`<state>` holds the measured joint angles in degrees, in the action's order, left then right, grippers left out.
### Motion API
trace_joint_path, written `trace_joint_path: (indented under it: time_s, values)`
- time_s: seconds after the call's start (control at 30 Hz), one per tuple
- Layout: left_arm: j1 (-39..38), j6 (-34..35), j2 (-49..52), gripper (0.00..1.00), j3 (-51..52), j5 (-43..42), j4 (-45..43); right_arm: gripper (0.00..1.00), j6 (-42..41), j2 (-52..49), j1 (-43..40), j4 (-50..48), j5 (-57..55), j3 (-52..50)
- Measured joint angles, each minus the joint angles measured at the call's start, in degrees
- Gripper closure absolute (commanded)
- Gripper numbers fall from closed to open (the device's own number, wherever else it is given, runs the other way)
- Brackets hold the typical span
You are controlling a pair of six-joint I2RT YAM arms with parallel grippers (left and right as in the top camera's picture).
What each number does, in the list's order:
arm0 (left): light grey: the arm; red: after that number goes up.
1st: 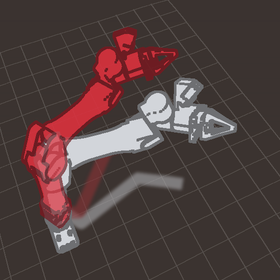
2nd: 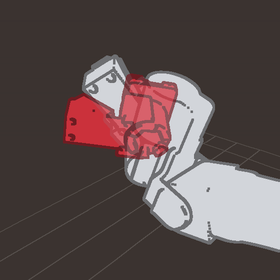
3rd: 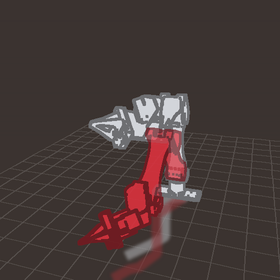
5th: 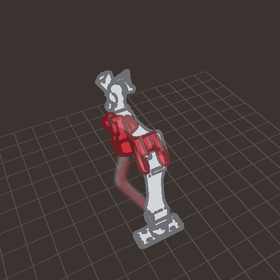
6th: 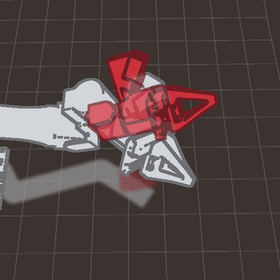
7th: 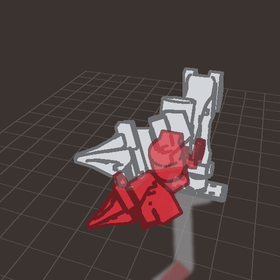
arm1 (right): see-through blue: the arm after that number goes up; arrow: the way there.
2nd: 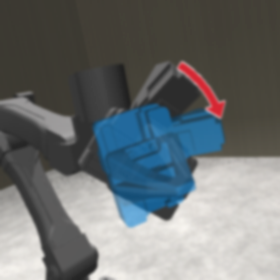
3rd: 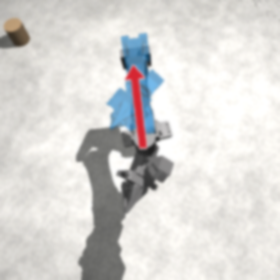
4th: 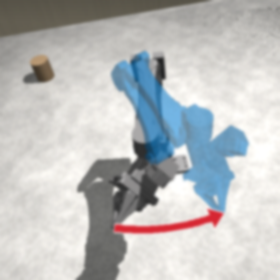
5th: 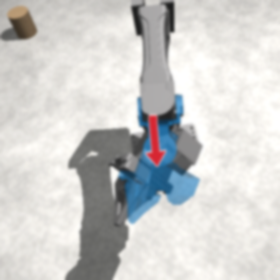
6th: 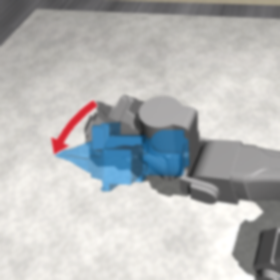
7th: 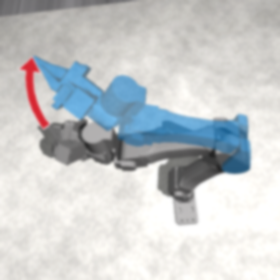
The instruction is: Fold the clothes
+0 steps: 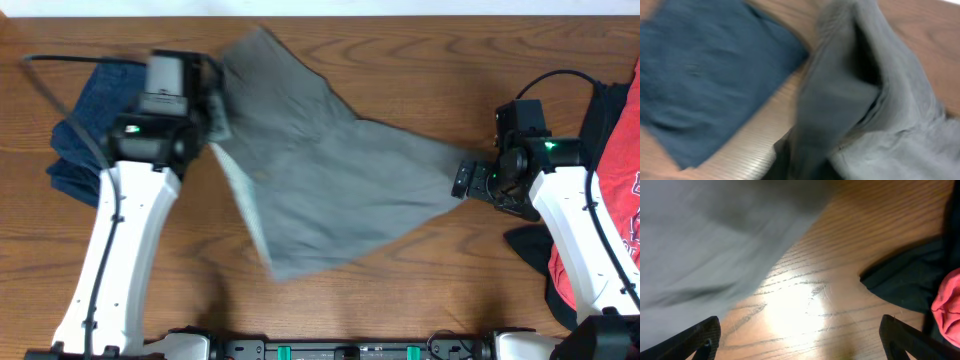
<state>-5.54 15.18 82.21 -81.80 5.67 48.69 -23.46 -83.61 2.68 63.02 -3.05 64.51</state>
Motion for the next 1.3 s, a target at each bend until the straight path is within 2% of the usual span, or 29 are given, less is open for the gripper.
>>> trace_joint_path:
  time_s: [0.03,0.23,0.37,0.47,0.7,0.87,1.1,1.3]
  values:
    - [0.9,0.0,-0.2,0.02,-0.3,0.5,1.0,0.01,0.0,0.0,0.0,0.1,0.0,0.0]
    - [3.1,0.5,1.0,0.02,0.1,0.2,12.2,0.01,0.0,0.0,0.0,0.0,0.0,0.0]
    - [3.0,3.1,2.9,0.02,1.6,-6.1,22.0,0.01,0.0,0.0,0.0,-0.1,0.0,0.0]
    - [2.7,5.6,4.2,0.02,4.9,-11.9,24.9,0.01,0.0,0.0,0.0,-0.2,0.0,0.0]
    - [-0.3,15.9,5.0,0.02,19.5,-20.8,19.4,0.01,0.0,0.0,0.0,-0.5,0.0,0.0]
    - [-3.7,23.9,4.2,0.02,27.0,-23.6,14.3,0.01,0.0,0.0,0.0,-0.5,-0.1,0.0]
    - [-7.2,35.3,-5.0,0.02,32.3,-21.1,11.8,0.01,0.0,0.0,0.0,-0.5,-0.5,0.0]
    - [-8.5,44.4,-9.9,0.01,40.7,-18.8,1.9,0.01,-2.6,0.0,0.0,-0.2,-0.6,0.0]
